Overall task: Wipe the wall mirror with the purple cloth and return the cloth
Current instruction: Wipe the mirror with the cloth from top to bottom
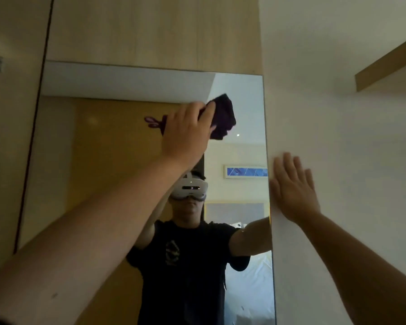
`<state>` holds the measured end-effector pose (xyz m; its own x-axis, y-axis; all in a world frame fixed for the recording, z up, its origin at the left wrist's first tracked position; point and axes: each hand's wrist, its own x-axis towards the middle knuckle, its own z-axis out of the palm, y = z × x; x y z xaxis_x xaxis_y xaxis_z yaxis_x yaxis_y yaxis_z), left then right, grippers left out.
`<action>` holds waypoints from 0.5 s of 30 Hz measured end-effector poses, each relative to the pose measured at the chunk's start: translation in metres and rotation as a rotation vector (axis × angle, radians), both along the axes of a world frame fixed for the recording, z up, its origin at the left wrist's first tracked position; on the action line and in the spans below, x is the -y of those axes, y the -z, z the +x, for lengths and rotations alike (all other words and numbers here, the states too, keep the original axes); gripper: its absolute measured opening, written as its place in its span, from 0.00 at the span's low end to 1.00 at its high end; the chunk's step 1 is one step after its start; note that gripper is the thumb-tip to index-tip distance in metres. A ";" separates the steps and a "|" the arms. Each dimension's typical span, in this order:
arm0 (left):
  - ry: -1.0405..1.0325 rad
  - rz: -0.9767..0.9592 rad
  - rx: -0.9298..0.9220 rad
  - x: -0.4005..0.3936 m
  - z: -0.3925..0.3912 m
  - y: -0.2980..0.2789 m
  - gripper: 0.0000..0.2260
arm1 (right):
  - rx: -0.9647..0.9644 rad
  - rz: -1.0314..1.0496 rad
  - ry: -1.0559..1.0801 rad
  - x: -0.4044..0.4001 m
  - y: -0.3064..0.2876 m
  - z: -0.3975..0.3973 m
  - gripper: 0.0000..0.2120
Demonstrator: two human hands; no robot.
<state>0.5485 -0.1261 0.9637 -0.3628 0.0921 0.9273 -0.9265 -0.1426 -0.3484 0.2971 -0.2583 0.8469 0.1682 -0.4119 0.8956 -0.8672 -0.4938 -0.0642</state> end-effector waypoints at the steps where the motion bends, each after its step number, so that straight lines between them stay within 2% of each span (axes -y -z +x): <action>1: -0.004 -0.013 -0.015 0.003 -0.008 -0.025 0.20 | 0.001 -0.005 0.001 0.001 0.000 -0.001 0.34; 4: -0.109 0.065 -0.029 0.021 -0.031 -0.069 0.21 | -0.001 -0.025 0.003 0.005 0.001 -0.004 0.32; 7: -0.143 0.055 0.020 0.038 -0.041 -0.060 0.21 | -0.006 -0.071 0.010 0.013 0.001 -0.005 0.31; 11: -0.071 0.080 0.191 0.034 -0.036 -0.005 0.21 | 0.005 -0.126 -0.005 0.017 0.003 -0.006 0.32; 15: -0.050 0.207 0.248 0.022 -0.030 0.098 0.21 | 0.027 -0.125 -0.041 0.015 0.001 -0.006 0.30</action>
<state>0.5188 -0.1484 0.8653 -0.5795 -0.1133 0.8071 -0.8032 -0.0884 -0.5891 0.2908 -0.2737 0.8455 0.1574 -0.2905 0.9438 -0.8450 -0.5342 -0.0235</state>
